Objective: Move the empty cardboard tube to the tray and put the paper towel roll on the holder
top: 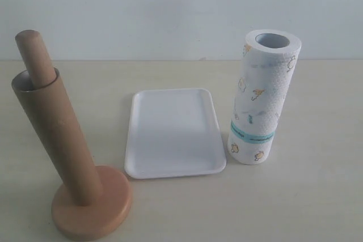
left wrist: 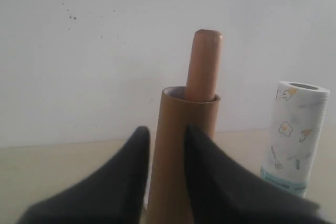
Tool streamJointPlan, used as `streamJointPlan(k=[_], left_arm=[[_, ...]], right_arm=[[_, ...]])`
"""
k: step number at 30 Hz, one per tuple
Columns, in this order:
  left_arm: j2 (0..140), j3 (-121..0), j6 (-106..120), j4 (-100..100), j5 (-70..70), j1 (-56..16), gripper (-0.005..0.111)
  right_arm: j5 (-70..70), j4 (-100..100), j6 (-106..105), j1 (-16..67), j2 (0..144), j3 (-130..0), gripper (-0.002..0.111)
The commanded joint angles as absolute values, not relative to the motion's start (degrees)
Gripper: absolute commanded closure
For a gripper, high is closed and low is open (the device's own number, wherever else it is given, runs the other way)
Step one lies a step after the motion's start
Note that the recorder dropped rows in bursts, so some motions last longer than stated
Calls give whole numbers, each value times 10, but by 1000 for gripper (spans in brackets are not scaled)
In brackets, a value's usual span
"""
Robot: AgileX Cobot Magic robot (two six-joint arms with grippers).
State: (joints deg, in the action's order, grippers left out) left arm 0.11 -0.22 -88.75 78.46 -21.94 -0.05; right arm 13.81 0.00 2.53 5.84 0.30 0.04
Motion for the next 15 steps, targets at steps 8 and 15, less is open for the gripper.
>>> streamJointPlan(k=[8, 15], left_arm=[[0, 0, -868, 746, -200, -6, 25], [0, 0, -800, 666, -198, -6, 25]], right_arm=[[118, -3, 25, 57, 0, 0, 106], [118, -3, 25, 57, 0, 0, 106]])
